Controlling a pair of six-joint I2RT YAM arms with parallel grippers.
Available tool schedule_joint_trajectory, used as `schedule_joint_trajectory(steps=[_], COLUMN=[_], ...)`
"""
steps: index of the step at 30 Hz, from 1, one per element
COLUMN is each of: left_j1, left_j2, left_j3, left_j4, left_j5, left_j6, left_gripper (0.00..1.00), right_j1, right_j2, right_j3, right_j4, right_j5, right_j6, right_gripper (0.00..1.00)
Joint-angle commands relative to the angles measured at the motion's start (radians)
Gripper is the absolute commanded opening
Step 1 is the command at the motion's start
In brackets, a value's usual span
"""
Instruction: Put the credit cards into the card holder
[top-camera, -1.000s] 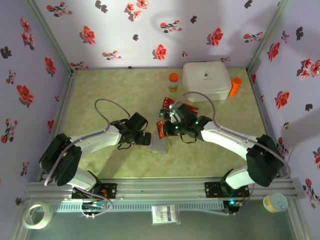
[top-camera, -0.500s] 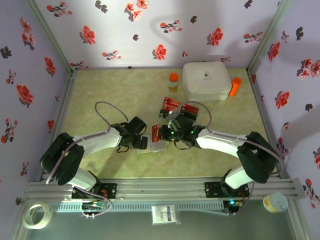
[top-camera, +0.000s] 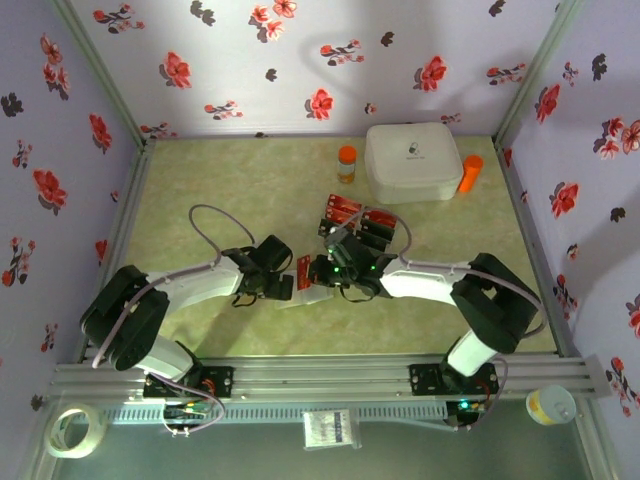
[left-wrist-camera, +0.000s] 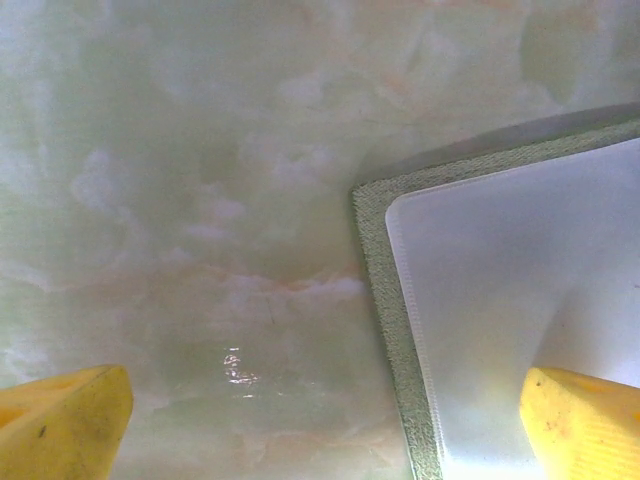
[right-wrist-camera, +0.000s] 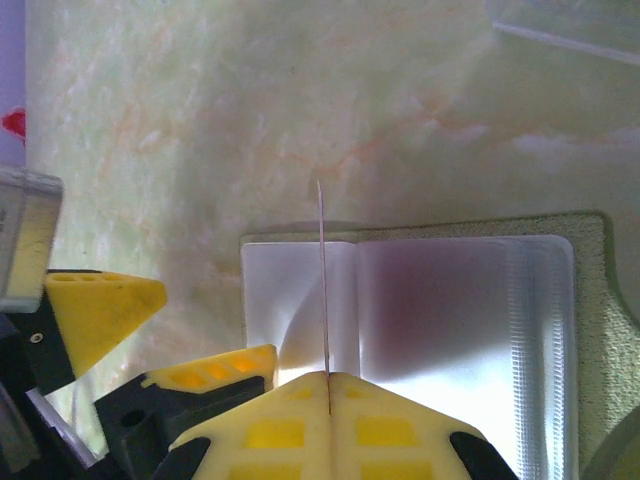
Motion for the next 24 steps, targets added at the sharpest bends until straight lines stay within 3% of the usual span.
schedule_joint_trajectory(steps=[1, 14, 24], left_j1=[0.013, 0.034, 0.039], left_j2=[0.005, 0.04, 0.04], left_j3=[0.002, -0.02, -0.026], left_j4=[-0.018, 0.0, -0.004], left_j5=[-0.034, -0.035, -0.035], left_j6=[-0.014, -0.003, 0.004], left_gripper=[1.0, 1.0, 1.0], right_j1=[0.008, -0.019, -0.022], right_j2=[-0.001, -0.054, -0.094], right_j3=[-0.015, -0.078, -0.136], right_j4=[0.019, -0.016, 0.053], right_j5=[0.006, 0.046, 0.033], right_j6=[-0.004, -0.03, 0.002], right_gripper=[0.0, 0.0, 0.0])
